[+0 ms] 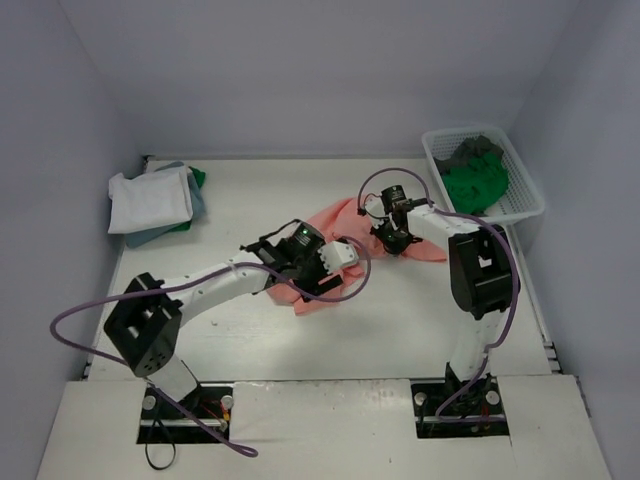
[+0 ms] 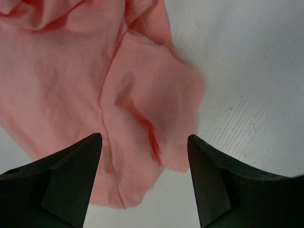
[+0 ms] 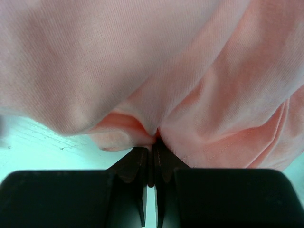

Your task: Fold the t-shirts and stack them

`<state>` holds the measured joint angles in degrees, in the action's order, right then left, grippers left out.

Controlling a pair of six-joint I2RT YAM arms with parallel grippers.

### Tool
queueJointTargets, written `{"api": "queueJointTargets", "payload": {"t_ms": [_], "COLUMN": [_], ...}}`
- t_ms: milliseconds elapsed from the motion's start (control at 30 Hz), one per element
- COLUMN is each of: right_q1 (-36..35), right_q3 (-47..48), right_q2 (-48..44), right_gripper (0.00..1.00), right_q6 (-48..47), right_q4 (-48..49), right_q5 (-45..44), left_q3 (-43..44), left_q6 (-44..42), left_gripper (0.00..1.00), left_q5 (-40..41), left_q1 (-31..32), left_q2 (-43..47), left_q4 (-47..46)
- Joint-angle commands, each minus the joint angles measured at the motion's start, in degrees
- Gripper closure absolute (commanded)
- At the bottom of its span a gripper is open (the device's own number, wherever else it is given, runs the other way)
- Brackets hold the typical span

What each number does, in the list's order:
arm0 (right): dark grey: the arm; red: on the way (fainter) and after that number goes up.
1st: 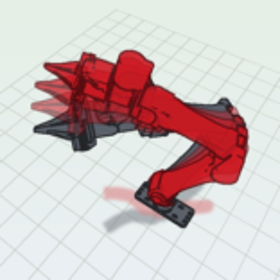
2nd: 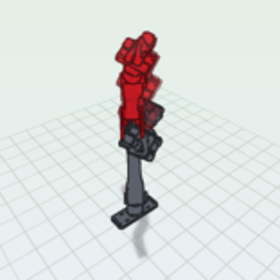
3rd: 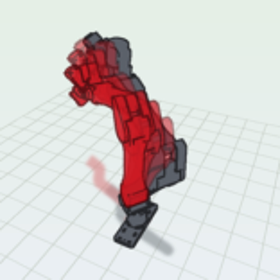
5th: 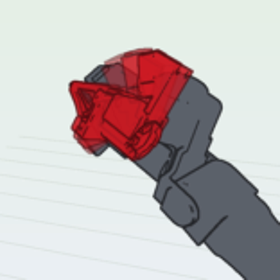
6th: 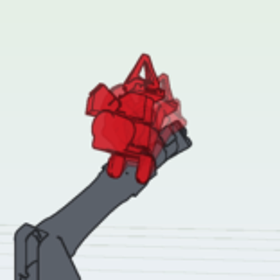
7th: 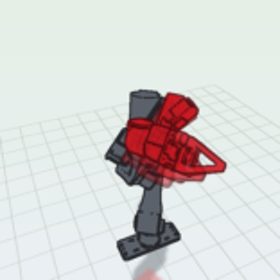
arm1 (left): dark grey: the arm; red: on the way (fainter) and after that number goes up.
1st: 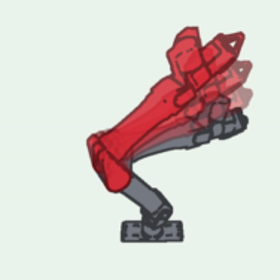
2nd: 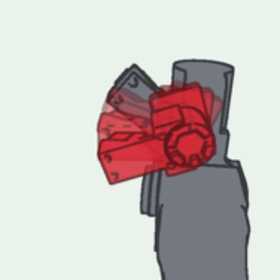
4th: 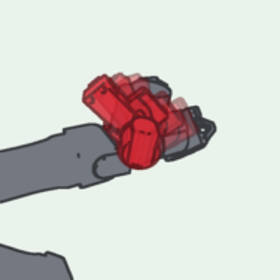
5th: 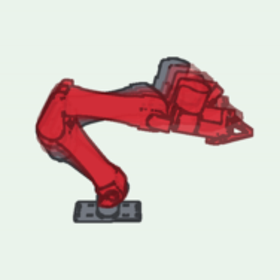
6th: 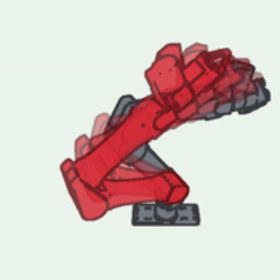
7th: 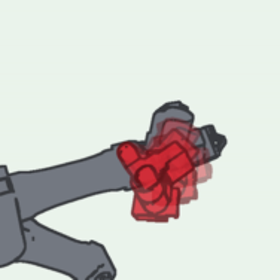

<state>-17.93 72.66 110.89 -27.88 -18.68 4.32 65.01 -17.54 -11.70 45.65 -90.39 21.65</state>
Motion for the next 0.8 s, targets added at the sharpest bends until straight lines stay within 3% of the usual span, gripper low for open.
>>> {"api": "queueJointTargets", "payload": {"t_ms": [0,367,767], "right_q1": [-0.2,-0.4,-0.3], "right_q3": [0.7,0.9,0.7], "right_q2": [-0.9,-1.3,-2.5], "right_gripper": [1.00,1.00,1.00], "right_q6": [1.5,1.7,1.5], "right_q4": [-2.5,-2.6,-2.6], "right_q5": [2.8,4.4,5.0], "left_q3": [4.3,9.5,15.3], "left_q6": [-0.2,3.4,5.8], "left_gripper": [0.33,0.32,0.31], "left_q5": [4.9,16.9,16.0], "left_q1": [2.9,8.4,10.5], "left_q2": [-2.2,-10.0,-17.2], "left_q4": [-6.5,-10.7,-7.9]}}
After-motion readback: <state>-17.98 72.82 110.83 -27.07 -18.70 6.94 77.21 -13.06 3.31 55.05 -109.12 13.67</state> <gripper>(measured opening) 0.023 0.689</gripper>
